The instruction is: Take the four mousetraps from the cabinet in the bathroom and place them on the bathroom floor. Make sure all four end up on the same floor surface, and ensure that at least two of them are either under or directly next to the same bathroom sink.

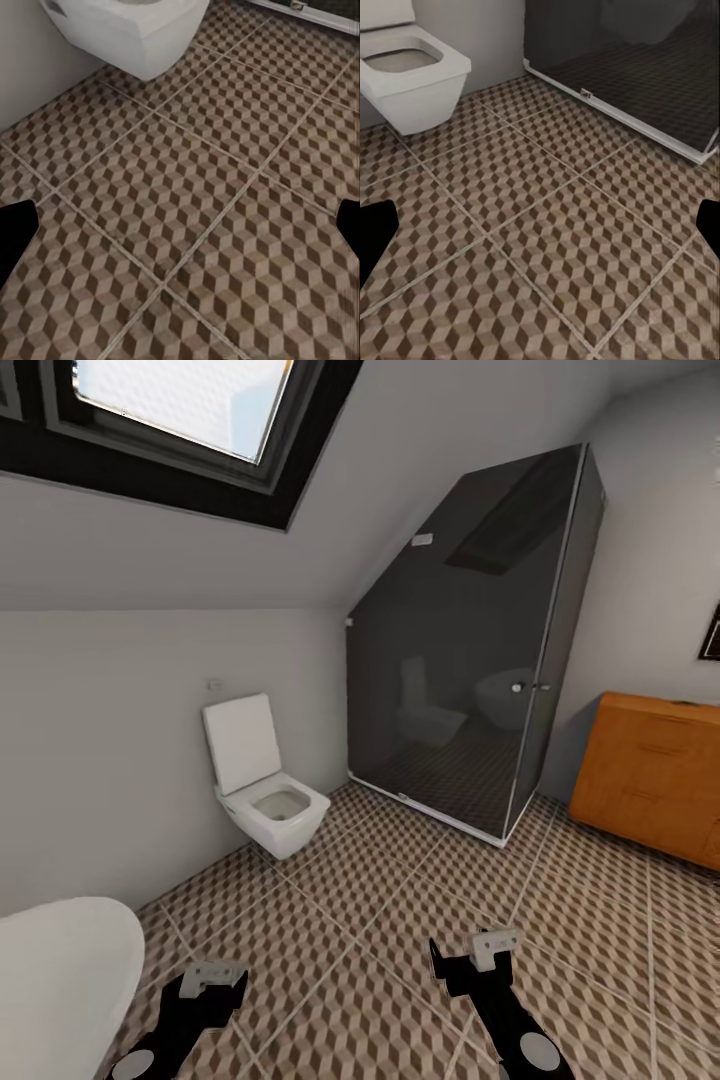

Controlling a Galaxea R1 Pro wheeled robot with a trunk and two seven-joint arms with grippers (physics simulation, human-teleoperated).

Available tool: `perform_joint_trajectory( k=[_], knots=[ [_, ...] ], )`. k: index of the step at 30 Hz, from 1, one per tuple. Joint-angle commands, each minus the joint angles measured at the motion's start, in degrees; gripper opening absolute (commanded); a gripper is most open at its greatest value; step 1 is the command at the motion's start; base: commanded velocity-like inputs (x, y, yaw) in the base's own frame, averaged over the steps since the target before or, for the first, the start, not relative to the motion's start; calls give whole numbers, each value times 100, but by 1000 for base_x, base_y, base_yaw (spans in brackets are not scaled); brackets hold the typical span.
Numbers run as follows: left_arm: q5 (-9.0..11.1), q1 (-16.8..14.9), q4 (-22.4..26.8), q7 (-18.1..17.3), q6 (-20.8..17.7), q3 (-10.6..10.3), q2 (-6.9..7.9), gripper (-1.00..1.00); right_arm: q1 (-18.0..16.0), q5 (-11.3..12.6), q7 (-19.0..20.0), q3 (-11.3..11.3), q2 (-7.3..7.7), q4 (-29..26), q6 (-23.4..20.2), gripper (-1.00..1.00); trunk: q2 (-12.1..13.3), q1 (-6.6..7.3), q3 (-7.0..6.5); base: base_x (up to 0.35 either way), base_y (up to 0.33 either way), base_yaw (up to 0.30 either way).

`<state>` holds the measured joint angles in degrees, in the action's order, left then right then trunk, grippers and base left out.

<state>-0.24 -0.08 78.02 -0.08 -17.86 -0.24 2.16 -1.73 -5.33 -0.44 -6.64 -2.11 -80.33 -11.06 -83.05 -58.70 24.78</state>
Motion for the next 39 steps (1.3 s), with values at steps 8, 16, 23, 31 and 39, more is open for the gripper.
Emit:
perform_joint_trajectory(
  k=[8, 16, 23, 31, 39],
  knots=[
    [-3, -1, 11, -1, -33, -2, 4, 100, -3, -56, -5, -4, 0, -12, -37, 100, -3, -2, 55, 255, -206, -175],
    [-3, -1, 11, -1, -33, -2, 2, 100, -3, -56, -8, -4, 0, -72, -37, 100, -3, -2, 104, 256, -206, -173],
    [-3, -1, 11, -1, -33, -2, 4, 100, -3, -56, -8, -4, 0, -87, -37, 100, -3, -2, 148, 256, -209, -171],
    [-3, -1, 11, -1, -33, -2, 4, 100, -3, -56, -8, -4, 0, -94, -37, 100, -3, -2, 198, 256, -211, -171],
    [-3, -1, 11, -1, -33, -2, 4, 100, -3, -56, -8, -4, 0, -100, -37, 100, -3, -2, 229, 256, -211, -115]
  ],
)
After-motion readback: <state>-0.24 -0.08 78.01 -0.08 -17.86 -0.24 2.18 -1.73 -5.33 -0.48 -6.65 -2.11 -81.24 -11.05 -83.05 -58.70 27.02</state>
